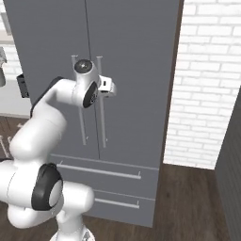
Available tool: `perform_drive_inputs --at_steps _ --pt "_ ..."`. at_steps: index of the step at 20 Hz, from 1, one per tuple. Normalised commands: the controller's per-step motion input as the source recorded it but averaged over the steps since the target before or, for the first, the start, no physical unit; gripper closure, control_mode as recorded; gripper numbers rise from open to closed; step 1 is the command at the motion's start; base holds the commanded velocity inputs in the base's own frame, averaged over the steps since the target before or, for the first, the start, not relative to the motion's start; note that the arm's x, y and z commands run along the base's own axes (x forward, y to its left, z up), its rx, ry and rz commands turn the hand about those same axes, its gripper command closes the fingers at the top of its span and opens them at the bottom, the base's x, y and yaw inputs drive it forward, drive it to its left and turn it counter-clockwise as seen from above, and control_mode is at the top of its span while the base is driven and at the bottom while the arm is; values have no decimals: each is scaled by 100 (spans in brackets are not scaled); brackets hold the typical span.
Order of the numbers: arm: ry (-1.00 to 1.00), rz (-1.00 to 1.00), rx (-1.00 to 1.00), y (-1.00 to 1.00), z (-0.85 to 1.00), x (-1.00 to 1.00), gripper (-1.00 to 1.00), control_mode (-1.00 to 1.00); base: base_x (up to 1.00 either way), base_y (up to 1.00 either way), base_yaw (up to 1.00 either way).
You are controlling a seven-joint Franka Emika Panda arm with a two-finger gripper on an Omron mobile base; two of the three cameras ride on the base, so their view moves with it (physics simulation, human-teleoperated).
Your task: Take the strawberry from the fridge and place it on top of the pancake, located on the dining counter.
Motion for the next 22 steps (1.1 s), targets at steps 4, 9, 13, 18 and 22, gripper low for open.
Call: perform_drive_inputs --at_steps 4,9,13,18,22 --pt "0 0 0 7 -25 55 -100 -100 0 0 0" --pt "-1 0 0 9 -23 45 -100 -100 0 0 0" --pt "-4 0 0 0 -19 34 -100 -100 0 0 0" --pt "-14 0 0 -2 -25 34 -100 -100 0 0 0" --pt "-25 0 0 0 -22 27 -100 -100 0 0 0"
